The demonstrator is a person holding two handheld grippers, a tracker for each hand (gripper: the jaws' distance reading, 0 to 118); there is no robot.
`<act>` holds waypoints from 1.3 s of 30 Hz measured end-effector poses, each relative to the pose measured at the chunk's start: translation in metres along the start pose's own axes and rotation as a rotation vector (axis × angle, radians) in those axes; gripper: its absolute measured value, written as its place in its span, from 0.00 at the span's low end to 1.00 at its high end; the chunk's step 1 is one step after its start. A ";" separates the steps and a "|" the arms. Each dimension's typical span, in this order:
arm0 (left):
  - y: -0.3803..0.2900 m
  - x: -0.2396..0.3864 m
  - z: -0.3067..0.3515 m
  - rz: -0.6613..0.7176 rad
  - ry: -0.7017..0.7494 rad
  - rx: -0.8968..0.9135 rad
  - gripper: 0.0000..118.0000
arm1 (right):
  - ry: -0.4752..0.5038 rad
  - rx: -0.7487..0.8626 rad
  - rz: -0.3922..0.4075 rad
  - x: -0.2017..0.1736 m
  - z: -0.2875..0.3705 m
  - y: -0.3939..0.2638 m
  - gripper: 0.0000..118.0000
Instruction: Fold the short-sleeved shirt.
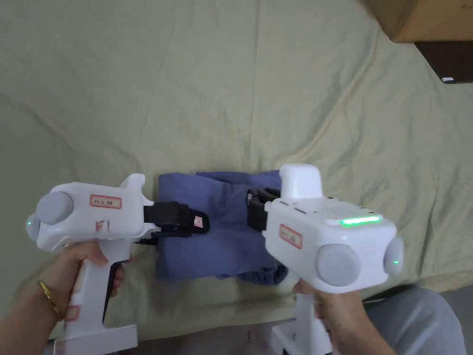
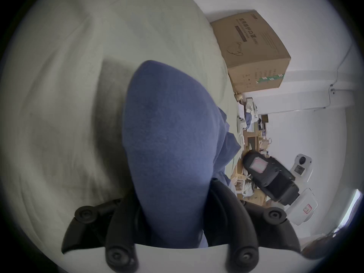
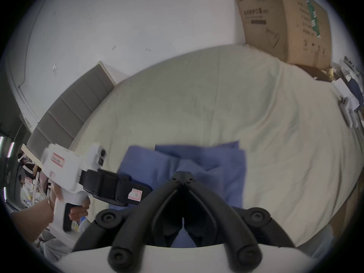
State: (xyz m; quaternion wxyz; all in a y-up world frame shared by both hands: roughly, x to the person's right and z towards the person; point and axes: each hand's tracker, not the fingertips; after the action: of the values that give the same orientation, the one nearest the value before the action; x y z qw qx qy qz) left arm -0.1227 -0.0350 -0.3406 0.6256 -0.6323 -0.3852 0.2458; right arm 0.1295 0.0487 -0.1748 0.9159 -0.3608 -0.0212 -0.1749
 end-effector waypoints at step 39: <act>0.047 -0.125 0.371 0.054 1.606 0.331 0.56 | -0.016 0.096 0.131 -0.024 0.020 0.044 0.00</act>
State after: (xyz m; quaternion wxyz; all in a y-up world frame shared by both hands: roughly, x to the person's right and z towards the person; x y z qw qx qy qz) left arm -0.4813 0.0926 -0.4434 0.7898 -0.5242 0.2367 -0.2130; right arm 0.1237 0.0996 -0.1925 0.9414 -0.3184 -0.0132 -0.1107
